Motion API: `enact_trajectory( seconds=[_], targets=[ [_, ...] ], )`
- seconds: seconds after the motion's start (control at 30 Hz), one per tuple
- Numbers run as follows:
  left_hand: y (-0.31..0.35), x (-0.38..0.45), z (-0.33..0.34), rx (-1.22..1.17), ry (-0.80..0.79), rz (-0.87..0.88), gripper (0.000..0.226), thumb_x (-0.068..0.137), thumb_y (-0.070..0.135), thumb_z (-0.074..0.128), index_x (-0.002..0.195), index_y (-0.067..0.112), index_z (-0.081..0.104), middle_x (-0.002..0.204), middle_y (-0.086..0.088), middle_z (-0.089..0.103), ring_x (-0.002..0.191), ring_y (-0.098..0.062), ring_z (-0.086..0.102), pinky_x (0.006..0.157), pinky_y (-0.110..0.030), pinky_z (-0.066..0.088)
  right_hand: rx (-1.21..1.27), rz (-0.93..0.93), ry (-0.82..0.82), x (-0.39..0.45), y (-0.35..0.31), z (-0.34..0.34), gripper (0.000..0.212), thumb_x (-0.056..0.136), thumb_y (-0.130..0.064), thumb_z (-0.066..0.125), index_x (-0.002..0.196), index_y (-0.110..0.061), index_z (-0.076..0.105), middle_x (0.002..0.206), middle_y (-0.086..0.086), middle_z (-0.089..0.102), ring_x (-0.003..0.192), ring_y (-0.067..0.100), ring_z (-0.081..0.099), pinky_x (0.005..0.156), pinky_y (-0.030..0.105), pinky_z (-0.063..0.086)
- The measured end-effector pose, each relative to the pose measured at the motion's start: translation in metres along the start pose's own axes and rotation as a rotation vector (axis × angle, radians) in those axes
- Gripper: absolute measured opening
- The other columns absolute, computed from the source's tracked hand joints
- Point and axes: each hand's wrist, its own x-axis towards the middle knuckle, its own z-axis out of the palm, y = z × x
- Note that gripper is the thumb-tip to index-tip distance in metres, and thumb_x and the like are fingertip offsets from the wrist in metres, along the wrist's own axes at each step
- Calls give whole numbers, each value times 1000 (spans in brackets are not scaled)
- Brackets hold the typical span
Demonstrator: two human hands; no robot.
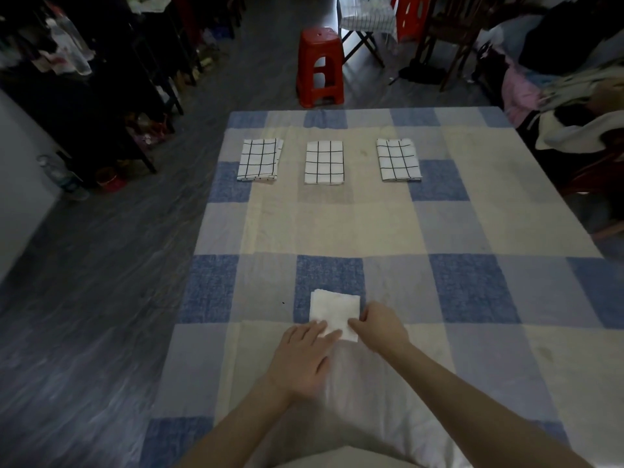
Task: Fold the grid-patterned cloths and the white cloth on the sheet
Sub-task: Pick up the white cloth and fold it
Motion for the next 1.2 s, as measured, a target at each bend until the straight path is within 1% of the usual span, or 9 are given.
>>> enact_trajectory(
  seconds=[0.07,0.17,0.33,0.47,0.6,0.77,0.87,1.03,1.2],
  targets=[
    [7,2,-3,60,-48,2,52,85,42,45,136,36,51,129,-6,62,116,-25,60,92,-38,49,10,8,-27,-2,-1,4,27,81,-40,63,89,-15,60,86,4,64,81,22,64,65,28,46],
    [16,5,-9,73,-42,-23,53,88,38,42,140,36,46,139,-13,52,126,-34,51,101,-44,42,126,-35,-15,-6,-8,6,24,79,-26,67,64,-18,51,65,-2,54,59,11,52,56,26,41],
    [25,8,-9,69,-95,-101,53,96,41,39,148,37,29,156,-8,27,143,-28,25,114,-40,20,279,-16,26,-13,-10,11,18,76,-16,69,78,-15,51,74,-1,56,66,13,52,59,26,42],
    [29,18,-19,0,-67,-142,43,82,44,41,118,38,63,123,-1,62,110,-24,62,88,-38,49,321,-10,68,-8,-2,4,14,79,-13,66,85,-15,54,78,-2,57,76,17,57,67,28,44],
    [44,43,-29,-21,-146,-139,39,95,42,41,126,24,57,136,4,48,120,-20,47,100,-35,33,349,6,154,-2,18,-14,3,82,-14,60,84,-13,61,80,0,63,75,16,59,66,26,44],
    [90,103,-49,19,-276,-55,37,94,39,44,119,17,61,125,-4,53,115,-27,49,93,-40,39,393,136,293,12,71,-59,7,85,-17,59,86,-10,62,79,-1,60,74,17,55,65,28,40],
    [114,147,-52,41,-231,-7,38,91,38,52,121,16,56,128,-5,50,117,-29,47,89,-41,43,363,182,346,23,112,-95,10,86,-14,59,86,-4,61,77,2,58,76,22,55,65,29,35],
    [142,223,-48,15,-103,18,56,84,35,65,130,15,42,143,-5,35,126,-29,38,94,-43,44,354,172,379,49,166,-151,14,87,-16,60,85,-1,61,81,11,65,78,27,60,70,36,45],
    [167,302,-48,-42,-102,-32,78,76,44,74,138,19,35,145,-3,30,129,-28,35,96,-45,41,383,84,380,94,197,-202,8,87,-15,60,85,-7,61,82,4,65,78,22,58,70,31,43]
  ],
)
